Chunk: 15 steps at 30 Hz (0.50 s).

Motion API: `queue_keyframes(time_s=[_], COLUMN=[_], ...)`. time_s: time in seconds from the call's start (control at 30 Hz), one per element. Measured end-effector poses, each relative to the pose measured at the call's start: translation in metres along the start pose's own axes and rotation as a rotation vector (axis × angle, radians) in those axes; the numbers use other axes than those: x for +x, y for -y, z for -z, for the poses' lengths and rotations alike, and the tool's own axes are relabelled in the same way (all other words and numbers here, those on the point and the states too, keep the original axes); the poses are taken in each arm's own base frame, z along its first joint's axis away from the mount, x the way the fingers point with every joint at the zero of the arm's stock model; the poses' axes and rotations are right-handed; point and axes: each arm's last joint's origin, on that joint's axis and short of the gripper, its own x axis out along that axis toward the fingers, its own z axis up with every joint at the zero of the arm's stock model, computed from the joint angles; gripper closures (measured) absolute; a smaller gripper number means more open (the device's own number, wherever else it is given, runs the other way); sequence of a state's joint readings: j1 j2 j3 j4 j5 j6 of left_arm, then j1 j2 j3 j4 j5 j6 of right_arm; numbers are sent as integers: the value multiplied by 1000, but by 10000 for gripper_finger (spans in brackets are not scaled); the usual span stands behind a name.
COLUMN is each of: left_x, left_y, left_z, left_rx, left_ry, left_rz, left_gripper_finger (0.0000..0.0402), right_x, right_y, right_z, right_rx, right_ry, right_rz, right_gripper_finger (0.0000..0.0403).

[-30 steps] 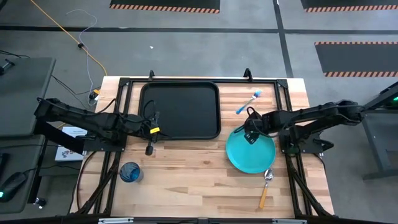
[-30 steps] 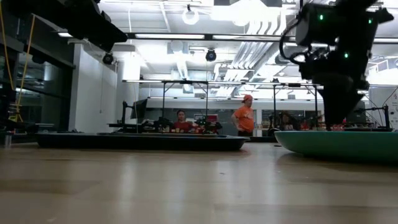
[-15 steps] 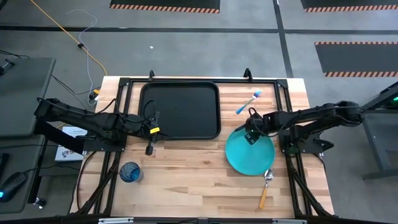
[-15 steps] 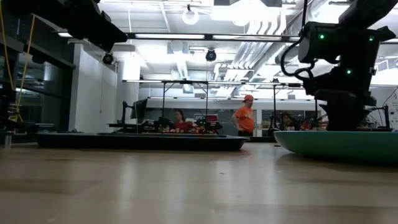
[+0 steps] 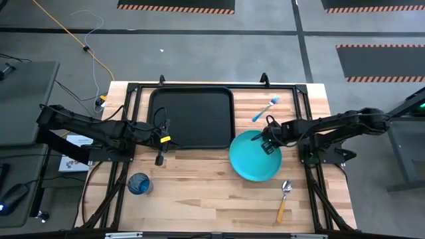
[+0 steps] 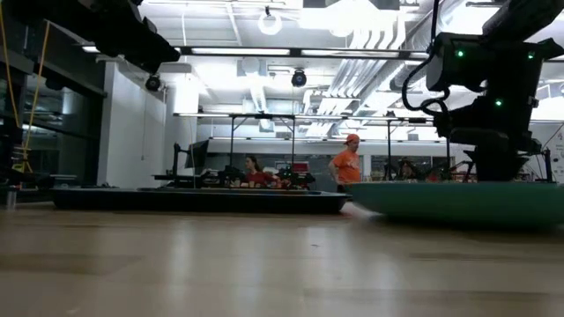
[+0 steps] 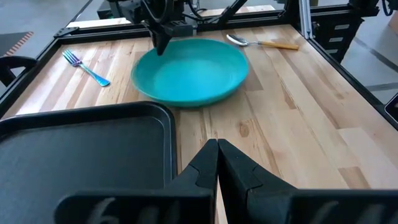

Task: Pick and place plate/cup/fork/spoon on tray
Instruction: Put the blue plate on the black serving tray

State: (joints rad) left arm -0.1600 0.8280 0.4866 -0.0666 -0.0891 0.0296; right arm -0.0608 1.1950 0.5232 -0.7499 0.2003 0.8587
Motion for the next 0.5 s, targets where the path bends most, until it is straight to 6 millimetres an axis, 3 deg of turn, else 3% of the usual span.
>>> queue_keyframes(time_s=[0.17,0.5], left_x=[0,0], left_y=[0,0], left_z=[0,-1], left_rx=[0,-1], left_ry=[1,11], left_rz=[0,-1], left_gripper_finger=[401,401], right_x=[-12,-85], right_y=[-3,-29], right_z=[-4,-23], right_rx=[1,-109], right_ry=[-8,129], right_rz=[-76,-387], right_gripper_finger=[388,400])
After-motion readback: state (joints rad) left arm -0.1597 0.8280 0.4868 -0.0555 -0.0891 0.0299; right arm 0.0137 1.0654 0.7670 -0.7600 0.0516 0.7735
